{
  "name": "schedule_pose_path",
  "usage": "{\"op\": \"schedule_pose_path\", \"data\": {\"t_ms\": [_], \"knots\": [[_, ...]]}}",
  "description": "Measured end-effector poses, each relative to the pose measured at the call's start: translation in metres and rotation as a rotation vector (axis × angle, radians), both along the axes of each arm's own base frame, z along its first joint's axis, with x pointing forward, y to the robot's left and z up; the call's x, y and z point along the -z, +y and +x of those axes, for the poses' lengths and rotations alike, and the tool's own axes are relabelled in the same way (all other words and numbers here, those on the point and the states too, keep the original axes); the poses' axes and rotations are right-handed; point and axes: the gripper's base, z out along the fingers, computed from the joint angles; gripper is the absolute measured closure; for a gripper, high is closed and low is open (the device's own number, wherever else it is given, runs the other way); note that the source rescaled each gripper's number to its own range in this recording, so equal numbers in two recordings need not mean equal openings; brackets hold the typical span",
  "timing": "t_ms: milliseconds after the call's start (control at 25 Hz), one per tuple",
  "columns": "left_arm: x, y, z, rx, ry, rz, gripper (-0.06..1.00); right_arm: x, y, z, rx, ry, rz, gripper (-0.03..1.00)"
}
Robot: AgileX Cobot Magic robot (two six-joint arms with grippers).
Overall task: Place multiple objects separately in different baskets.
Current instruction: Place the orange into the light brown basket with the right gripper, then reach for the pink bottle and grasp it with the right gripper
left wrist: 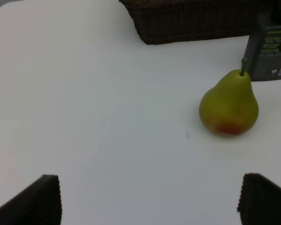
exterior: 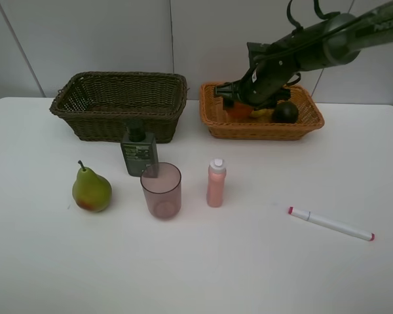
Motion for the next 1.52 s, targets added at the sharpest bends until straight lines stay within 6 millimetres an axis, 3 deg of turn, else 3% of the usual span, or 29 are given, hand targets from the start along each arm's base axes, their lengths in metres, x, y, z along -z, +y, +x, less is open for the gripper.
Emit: {"op": "schedule_pose_path", "data": {"t_ms": [80,240,360,640,960,1280,1520], "knots": [[0.0,0.0,0.0,0.0,0.0,0.0,-0.06,0.0,0.0,0.0,0.0,0.0,0.0,0.28],[0.0,0.0,0.0,0.0,0.0,0.0,-0.06,-0.001,0.0,0.001,-0.003,-0.007,0.003,0.03],[0.0,0.0,0.0,0.0,0.0,0.0,-0.06,-0.001,0.001,0.0,-0.004,-0.007,0.003,-0.02],[0.0,0.0,0.0,0.0,0.0,0.0,-0.06,-0.004,0.005,-0.005,-0.007,0.02,-0.019,-0.03],[0.0,0.0,0.0,0.0,0.0,0.0,-0.06,-0.048,0.004,-0.028,0.018,0.07,-0.086,-0.03],[0.0,0.0,0.0,0.0,0.0,0.0,-0.06,-0.098,0.007,-0.071,0.077,0.21,-0.07,-0.03],[0.0,0.0,0.0,0.0,0.0,0.0,-0.06,-0.106,0.019,-0.098,0.088,0.366,-0.004,-0.03]]}}
